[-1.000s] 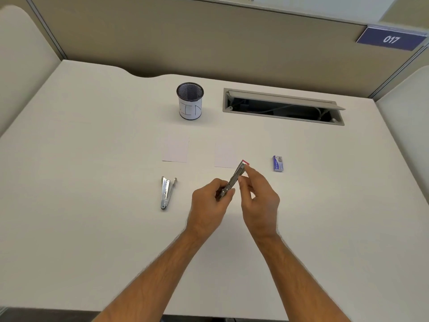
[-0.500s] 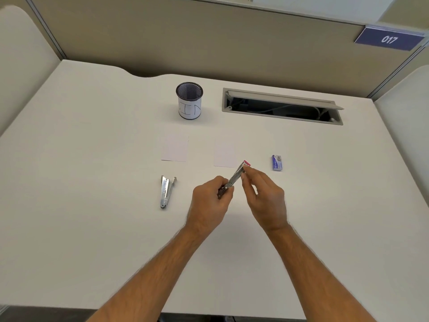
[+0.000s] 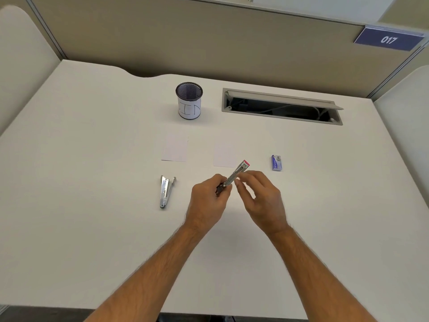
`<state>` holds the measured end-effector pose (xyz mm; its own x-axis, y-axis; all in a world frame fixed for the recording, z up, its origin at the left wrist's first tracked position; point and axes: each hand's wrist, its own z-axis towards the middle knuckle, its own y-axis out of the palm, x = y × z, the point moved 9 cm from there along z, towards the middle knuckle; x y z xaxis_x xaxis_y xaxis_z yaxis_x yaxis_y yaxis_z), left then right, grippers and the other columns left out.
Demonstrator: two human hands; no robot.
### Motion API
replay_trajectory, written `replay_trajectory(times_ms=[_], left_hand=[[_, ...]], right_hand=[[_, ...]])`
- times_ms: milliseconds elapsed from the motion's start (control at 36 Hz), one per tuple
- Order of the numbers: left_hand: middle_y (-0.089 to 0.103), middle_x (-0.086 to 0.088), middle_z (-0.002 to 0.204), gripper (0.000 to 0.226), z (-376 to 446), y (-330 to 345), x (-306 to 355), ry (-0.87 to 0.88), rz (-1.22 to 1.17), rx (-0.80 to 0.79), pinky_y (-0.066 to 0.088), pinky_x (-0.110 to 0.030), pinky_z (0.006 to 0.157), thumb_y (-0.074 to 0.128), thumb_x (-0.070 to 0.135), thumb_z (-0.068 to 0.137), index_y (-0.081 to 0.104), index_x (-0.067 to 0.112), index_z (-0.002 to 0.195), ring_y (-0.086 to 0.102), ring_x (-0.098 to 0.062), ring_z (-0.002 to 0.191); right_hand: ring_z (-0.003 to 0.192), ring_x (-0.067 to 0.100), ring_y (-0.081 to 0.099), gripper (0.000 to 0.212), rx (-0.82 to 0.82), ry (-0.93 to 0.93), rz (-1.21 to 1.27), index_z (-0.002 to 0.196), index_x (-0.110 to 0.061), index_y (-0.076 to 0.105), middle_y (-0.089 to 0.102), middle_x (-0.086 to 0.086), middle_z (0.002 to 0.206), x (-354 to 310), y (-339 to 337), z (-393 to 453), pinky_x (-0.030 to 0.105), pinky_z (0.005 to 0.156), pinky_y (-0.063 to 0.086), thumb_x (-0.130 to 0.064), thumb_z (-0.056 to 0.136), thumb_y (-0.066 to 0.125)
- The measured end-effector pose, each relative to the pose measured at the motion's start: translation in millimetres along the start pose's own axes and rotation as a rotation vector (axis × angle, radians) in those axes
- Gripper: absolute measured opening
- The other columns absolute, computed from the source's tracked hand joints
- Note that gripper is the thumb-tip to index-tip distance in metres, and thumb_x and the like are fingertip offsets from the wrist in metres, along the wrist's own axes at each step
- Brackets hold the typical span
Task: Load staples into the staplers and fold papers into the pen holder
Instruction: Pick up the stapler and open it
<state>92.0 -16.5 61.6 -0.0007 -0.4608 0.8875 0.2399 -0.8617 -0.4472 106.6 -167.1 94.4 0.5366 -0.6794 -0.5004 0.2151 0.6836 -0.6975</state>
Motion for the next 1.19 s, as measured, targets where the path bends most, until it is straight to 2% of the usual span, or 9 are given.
replay_trajectory(times_ms=[111, 194, 306, 528, 694, 833, 1083, 1194], left_hand=[[0.052, 0.007, 0.059, 0.006, 0.0, 1.1, -1.1, 0.003, 0.020, -0.012, 0.037, -0.020, 0.054, 0.068, 0.018, 0.093, 0.068, 0.015, 0.088, 0.044, -0.012, 0.057], [0.051, 0.010, 0.058, 0.005, -1.0, 0.9, -0.5, 0.012, 0.024, -0.016, 0.034, -0.015, 0.054, 0.068, 0.017, 0.094, 0.068, 0.015, 0.090, 0.045, -0.010, 0.058], [0.049, 0.010, 0.059, 0.004, -1.9, 2.3, -0.6, 0.019, 0.019, -0.029, 0.034, -0.016, 0.054, 0.067, 0.018, 0.095, 0.068, 0.015, 0.091, 0.044, -0.010, 0.057], [0.048, 0.007, 0.058, 0.006, 2.4, -1.9, 3.3, 0.051, 0.025, -0.014, 0.033, -0.018, 0.053, 0.068, 0.016, 0.094, 0.067, 0.012, 0.090, 0.041, -0.012, 0.056], [0.048, 0.010, 0.060, 0.005, 3.8, -0.3, 2.7, 0.077, 0.051, -0.020, 0.035, -0.023, 0.055, 0.067, 0.016, 0.095, 0.067, 0.013, 0.092, 0.042, -0.012, 0.058], [0.050, 0.007, 0.062, 0.005, 5.5, -0.4, 0.0, 0.087, 0.059, -0.029, 0.036, -0.028, 0.056, 0.067, 0.015, 0.095, 0.066, 0.011, 0.092, 0.042, -0.016, 0.059], [0.053, 0.005, 0.063, 0.005, 5.7, 0.2, 0.0, 0.084, 0.064, -0.018, 0.041, -0.033, 0.057, 0.067, 0.015, 0.094, 0.067, 0.011, 0.090, 0.047, -0.019, 0.060], [0.051, 0.008, 0.062, 0.005, 5.4, -0.9, 2.5, 0.093, 0.072, -0.009, 0.043, -0.034, 0.058, 0.067, 0.014, 0.093, 0.067, 0.011, 0.089, 0.047, -0.020, 0.060]], right_hand=[[0.086, 0.017, 0.071, 0.018, 0.087, 0.063, -0.035, 0.116, -0.009, 0.072, 0.073, 0.000, 0.109, 4.8, -9.0, 3.3, 0.028, 0.066, 0.057, -0.012, 0.099, 0.067], [0.085, 0.016, 0.070, 0.018, 0.091, 0.064, -0.082, 0.116, -0.011, 0.074, 0.074, -0.001, 0.106, 11.4, -10.9, 7.7, 0.032, 0.064, 0.058, -0.014, 0.099, 0.067], [0.087, 0.020, 0.071, 0.017, 0.086, -0.012, -0.113, 0.114, -0.008, 0.075, 0.074, 0.002, 0.104, 15.2, -14.0, 10.0, 0.037, 0.067, 0.060, -0.014, 0.099, 0.067], [0.089, 0.021, 0.072, 0.022, 0.061, -0.083, -0.120, 0.119, -0.008, 0.073, 0.075, 0.004, 0.107, 16.7, -12.1, 10.2, 0.038, 0.067, 0.061, -0.014, 0.099, 0.068], [0.078, 0.023, 0.067, 0.018, 0.062, -0.122, -0.167, 0.112, -0.008, 0.074, 0.072, 0.004, 0.098, 15.9, -13.2, 14.5, 0.040, 0.056, 0.056, -0.018, 0.101, 0.065], [0.070, 0.025, 0.061, 0.019, -0.021, -0.158, -0.211, 0.113, -0.013, 0.073, 0.068, 0.003, 0.095, 13.8, -9.2, 18.6, 0.038, 0.047, 0.051, -0.023, 0.103, 0.060], [0.082, 0.022, 0.066, 0.019, -0.118, -0.154, -0.129, 0.114, -0.012, 0.073, 0.069, 0.003, 0.107, 13.4, 1.0, 13.7, 0.038, 0.059, 0.057, -0.022, 0.103, 0.062], [0.086, 0.024, 0.068, 0.015, -0.005, -0.090, -0.098, 0.109, -0.007, 0.073, 0.071, 0.005, 0.105, 12.4, -8.5, 11.5, 0.040, 0.064, 0.058, -0.016, 0.101, 0.065]])
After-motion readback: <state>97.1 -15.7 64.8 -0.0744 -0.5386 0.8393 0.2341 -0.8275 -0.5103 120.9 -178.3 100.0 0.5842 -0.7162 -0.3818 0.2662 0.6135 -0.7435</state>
